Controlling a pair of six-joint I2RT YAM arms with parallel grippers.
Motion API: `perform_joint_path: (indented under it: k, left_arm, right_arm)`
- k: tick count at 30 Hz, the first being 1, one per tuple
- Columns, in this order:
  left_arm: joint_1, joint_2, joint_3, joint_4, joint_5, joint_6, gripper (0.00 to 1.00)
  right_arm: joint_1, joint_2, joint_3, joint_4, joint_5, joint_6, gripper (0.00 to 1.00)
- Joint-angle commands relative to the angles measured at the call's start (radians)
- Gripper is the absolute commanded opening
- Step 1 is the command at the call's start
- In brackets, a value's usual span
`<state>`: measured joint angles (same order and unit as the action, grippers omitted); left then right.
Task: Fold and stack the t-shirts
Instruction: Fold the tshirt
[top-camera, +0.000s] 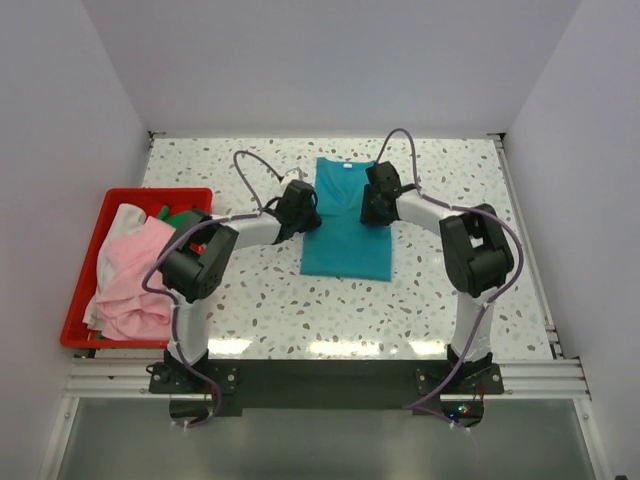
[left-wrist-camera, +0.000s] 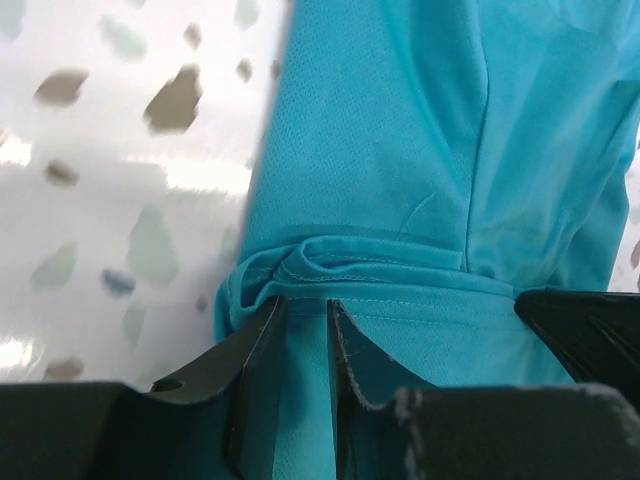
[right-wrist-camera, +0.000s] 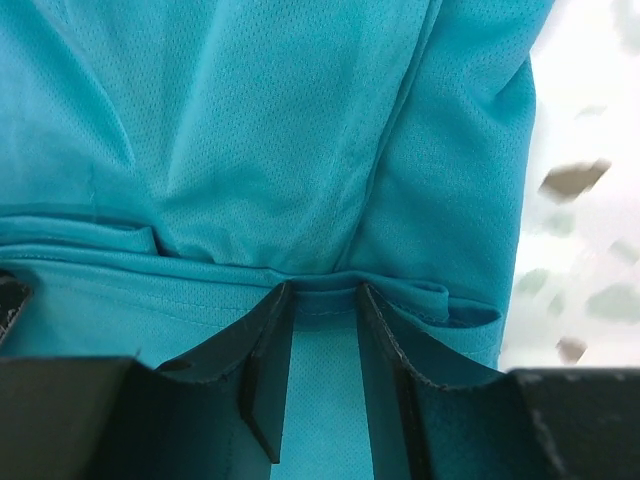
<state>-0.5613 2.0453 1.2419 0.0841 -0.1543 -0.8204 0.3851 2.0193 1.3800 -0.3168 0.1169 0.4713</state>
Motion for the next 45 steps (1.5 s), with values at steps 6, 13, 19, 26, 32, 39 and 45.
perform_joint_path:
  k: [6,13,19,26,32,39,45]
  left_arm:
    - [-0.040,-0.292,-0.361,-0.047,-0.071,-0.105,0.28]
    - [-0.058,-0.473,-0.498,-0.073,-0.056,-0.091,0.28]
    - [-0.057,-0.540,-0.431,-0.138,-0.037,-0.017,0.37]
    - [-0.035,-0.632,-0.421,-0.227,0.010,0.070,0.59]
    - [-0.035,-0.766,-0.583,-0.251,0.130,0.078,0.61]
    - [-0.066,-0.899,-0.765,-0.274,0.226,0.030,0.62]
    - [-0.091,-0.979,-0.851,-0.290,0.259,-0.017,0.63]
  right_arm:
    - [0.147,-0.207,-0.291,0.016,-0.049,0.065,0.35]
    - [0.182,-0.335,-0.377,0.006,-0.054,0.086,0.36]
    - [0.152,-0.387,-0.283,-0.068,-0.054,0.041,0.47]
    - [0.087,-0.499,-0.271,-0.151,-0.022,0.033,0.52]
    - [0.097,-0.677,-0.468,-0.172,-0.074,0.096,0.45]
    - [0.167,-0.896,-0.722,-0.199,-0.115,0.246,0.45]
    - [0.244,-1.027,-0.863,-0.196,-0.152,0.395,0.46]
